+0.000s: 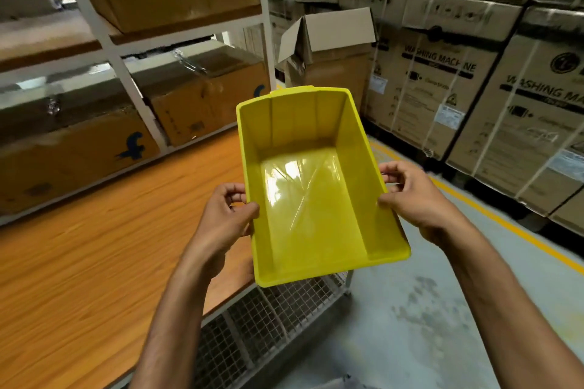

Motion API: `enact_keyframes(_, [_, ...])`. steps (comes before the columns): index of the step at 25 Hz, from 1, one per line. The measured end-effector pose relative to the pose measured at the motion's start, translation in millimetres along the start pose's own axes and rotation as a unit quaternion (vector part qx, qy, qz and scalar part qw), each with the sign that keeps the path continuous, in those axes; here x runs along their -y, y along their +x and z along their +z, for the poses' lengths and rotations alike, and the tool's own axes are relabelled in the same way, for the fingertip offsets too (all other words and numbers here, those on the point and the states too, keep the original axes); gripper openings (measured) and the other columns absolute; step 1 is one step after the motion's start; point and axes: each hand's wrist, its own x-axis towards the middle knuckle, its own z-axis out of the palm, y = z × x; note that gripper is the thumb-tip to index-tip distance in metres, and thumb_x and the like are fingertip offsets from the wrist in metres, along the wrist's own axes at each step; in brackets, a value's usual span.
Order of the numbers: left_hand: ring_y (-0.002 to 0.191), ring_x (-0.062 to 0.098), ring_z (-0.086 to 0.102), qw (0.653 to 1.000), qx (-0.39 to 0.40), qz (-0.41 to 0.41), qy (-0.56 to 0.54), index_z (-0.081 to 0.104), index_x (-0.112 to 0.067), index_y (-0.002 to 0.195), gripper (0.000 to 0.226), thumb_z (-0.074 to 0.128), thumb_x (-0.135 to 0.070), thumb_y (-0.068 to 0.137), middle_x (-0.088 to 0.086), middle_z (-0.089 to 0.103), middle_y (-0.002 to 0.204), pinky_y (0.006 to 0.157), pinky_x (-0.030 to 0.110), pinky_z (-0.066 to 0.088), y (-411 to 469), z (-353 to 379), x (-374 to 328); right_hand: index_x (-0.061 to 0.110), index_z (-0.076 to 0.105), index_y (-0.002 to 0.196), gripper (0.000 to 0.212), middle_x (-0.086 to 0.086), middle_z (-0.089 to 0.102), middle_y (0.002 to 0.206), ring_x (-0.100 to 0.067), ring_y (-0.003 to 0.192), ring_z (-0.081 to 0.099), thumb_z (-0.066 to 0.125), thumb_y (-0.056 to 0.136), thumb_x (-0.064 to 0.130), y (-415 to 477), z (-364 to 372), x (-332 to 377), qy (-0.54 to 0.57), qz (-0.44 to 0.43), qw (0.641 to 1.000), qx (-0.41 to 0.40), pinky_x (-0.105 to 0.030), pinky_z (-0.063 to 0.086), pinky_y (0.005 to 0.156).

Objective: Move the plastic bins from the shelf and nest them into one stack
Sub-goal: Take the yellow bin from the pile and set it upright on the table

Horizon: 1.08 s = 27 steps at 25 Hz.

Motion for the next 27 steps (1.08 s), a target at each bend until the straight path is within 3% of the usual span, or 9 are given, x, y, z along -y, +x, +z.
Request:
enact_keyframes(2, [0.070,0.010,0.060,0.999,-0.025,-0.022,-0.002,0.058,-0.012,0.120,0.030,0.059,0.002,0.094,0.005,0.061,0.095,0.045,0.019,0.047,25.9,3.0,-4.8,0.014,0.062,0.110,0.048,-0.006,0.066,0.094,-0.016,0.073,0.063,0.060,0.080,-0.024,38.8,1.4,9.8,-0.008,0.027,0.999,0.036,-0.020,0.051,0.049])
enact_keyframes(5, [0.069,0.008,0.057,0.997,-0.055,-0.056,-0.012,0.060,-0.017,0.112,0.022,0.056,-0.001,0.097,0.002,0.060,0.085,0.048,0.019,0.049,67.1,9.7,-8.4,0.010,0.065,0.110,0.043,-0.006,0.070,0.089,-0.013,0.066,0.066,0.061,0.081,-0.022,106.3,3.7,20.2,-0.007,0.076,0.991,0.111,-0.021,0.049,0.047])
enact_keyframes(10, [0.067,0.009,0.050,0.987,-0.114,-0.114,-0.021,0.066,-0.020,0.100,0.023,0.057,0.000,0.091,-0.007,0.056,0.066,0.062,0.024,0.049,136.5,31.7,-12.2,0.014,0.068,0.103,0.038,-0.005,0.068,0.080,-0.017,0.073,0.063,0.061,0.082,-0.018,219.0,12.7,30.4,-0.018,0.092,0.982,0.162,-0.032,0.052,0.067])
enact_keyframes(17, [0.091,0.016,0.057,0.970,-0.206,-0.128,-0.021,0.071,-0.015,0.112,0.028,0.061,-0.004,0.088,0.006,0.064,0.096,0.069,0.028,0.049,218.3,64.2,-25.2,0.018,0.070,0.087,0.030,-0.004,0.070,0.083,-0.017,0.086,0.063,0.063,0.085,-0.011,342.2,13.4,42.8,-0.046,0.078,0.960,0.267,-0.039,0.055,0.085])
enact_keyframes(20, [0.091,0.016,0.056,0.960,-0.245,-0.136,-0.025,0.073,-0.015,0.115,0.031,0.060,-0.005,0.089,0.004,0.065,0.096,0.067,0.027,0.047,236.6,74.3,-22.0,0.018,0.070,0.085,0.027,-0.003,0.071,0.087,-0.019,0.094,0.064,0.066,0.084,-0.008,375.1,19.0,42.3,-0.058,0.085,0.952,0.289,-0.044,0.054,0.096])
enact_keyframes(24, [0.082,0.013,0.052,0.949,-0.270,-0.161,-0.036,0.070,-0.026,0.095,0.025,0.059,-0.004,0.091,-0.002,0.061,0.082,0.068,0.027,0.043,242.3,81.0,-20.6,0.021,0.066,0.090,0.028,0.000,0.070,0.093,-0.015,0.094,0.061,0.068,0.084,-0.006,392.1,27.3,32.5,-0.061,0.094,0.942,0.318,-0.033,0.050,0.072])
enact_keyframes(27, [0.086,0.014,0.055,0.947,-0.271,-0.169,-0.048,0.072,-0.026,0.102,0.028,0.061,-0.003,0.090,-0.003,0.065,0.089,0.070,0.029,0.046,241.1,75.1,-18.8,0.021,0.068,0.102,0.032,-0.002,0.073,0.103,-0.017,0.099,0.063,0.070,0.083,-0.004,394.6,32.9,26.2,-0.042,0.102,0.941,0.319,-0.032,0.049,0.071])
